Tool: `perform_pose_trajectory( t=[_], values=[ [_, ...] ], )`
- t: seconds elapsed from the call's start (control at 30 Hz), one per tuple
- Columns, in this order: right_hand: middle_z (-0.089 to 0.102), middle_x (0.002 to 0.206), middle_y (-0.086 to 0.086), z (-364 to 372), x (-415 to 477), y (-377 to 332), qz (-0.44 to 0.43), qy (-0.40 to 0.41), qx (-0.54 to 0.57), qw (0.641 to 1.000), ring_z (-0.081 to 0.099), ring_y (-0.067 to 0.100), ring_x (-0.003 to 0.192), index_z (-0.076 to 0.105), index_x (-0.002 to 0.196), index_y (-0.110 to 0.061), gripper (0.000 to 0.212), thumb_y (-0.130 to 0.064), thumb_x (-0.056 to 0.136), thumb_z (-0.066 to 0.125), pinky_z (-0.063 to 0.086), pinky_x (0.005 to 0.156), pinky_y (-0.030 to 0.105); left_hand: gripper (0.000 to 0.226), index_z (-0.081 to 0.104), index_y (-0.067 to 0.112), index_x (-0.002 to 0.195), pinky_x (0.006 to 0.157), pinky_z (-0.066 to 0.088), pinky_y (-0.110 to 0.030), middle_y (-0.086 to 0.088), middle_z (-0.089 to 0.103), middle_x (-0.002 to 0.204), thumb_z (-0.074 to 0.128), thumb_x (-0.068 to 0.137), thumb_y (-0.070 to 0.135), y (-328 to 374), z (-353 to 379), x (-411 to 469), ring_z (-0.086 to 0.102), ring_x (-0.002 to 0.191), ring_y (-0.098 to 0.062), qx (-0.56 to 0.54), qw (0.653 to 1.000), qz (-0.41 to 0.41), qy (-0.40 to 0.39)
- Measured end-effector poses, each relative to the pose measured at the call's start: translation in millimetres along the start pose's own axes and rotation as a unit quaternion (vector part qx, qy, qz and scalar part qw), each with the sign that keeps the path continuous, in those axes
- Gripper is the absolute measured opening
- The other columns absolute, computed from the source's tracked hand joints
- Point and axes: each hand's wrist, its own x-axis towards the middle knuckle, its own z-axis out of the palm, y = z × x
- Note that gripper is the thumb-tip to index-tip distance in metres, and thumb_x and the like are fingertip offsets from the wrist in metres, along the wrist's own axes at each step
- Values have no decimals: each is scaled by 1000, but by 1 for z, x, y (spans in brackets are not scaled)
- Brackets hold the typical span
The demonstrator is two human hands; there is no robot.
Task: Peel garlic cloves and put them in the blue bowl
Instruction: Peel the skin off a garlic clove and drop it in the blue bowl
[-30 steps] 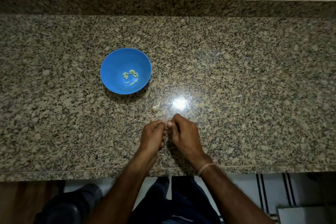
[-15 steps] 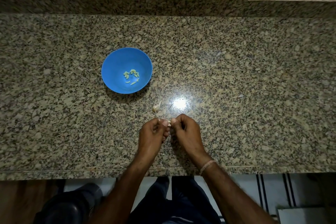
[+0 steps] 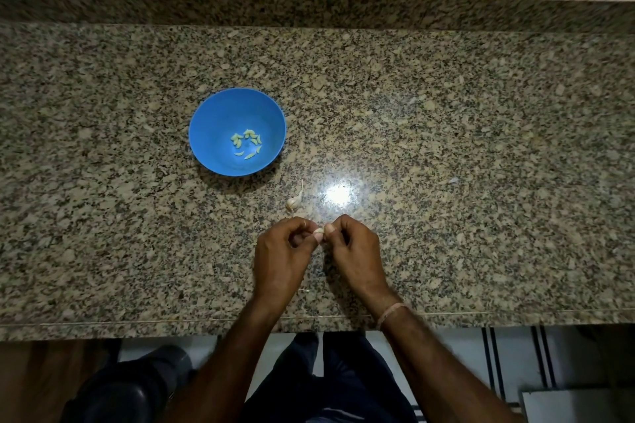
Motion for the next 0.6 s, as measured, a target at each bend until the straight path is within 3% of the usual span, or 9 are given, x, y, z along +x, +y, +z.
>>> perform_pose_trajectory(
  t=[0.07,0.13,0.2,0.27,0.37,0.47,0.6],
  values=[
    [49,58,-12,0,1,1,-35,18,-17,999,45,4,55,55,72,-17,31,-17,102,64,30,50,17,6,79,20,93,67,56,-29,0,78,86,80,90,24,2,0,3,71,78,-14,-161,980,-107,-55],
    [48,58,-12,-1,2,2,-53,24,-20,998,43,4,55,54,73,-16,30,-18,102,63,30,50,16,11,79,11,100,58,47,-26,-6,75,85,78,91,18,4,-1,3,64,72,-14,-262,941,-197,-85],
    [47,58,-12,-2,4,2,-49,28,-14,998,43,3,55,54,73,-16,30,-17,102,63,31,50,15,15,77,6,105,55,42,-23,-7,73,84,75,92,14,6,0,3,61,70,-12,-314,913,-244,-91],
    [48,59,-12,-1,3,3,-29,28,-8,999,43,3,55,54,73,-15,30,-17,101,64,32,51,15,16,77,5,106,55,43,-22,-8,73,86,75,93,14,6,3,3,61,71,-11,-327,906,-253,-86],
    [51,62,-9,-3,4,4,14,22,11,1000,42,1,57,56,74,-14,30,-20,101,63,35,54,17,11,77,10,104,57,47,-22,-6,76,87,74,95,15,4,5,3,65,73,-10,-292,928,-223,-64],
    [51,64,-9,-8,7,1,48,13,26,998,43,-2,57,53,72,-17,32,-22,102,63,36,55,11,8,78,20,100,67,57,-23,4,78,87,75,94,17,-4,4,2,73,80,-8,-114,987,-110,-27],
    [55,65,-9,-10,7,-2,57,-5,28,998,47,1,59,58,72,-17,31,-27,101,64,40,57,13,24,72,27,116,74,56,-19,14,68,108,74,93,18,2,7,-1,67,90,-1,7,1000,-14,-18]
  ],
)
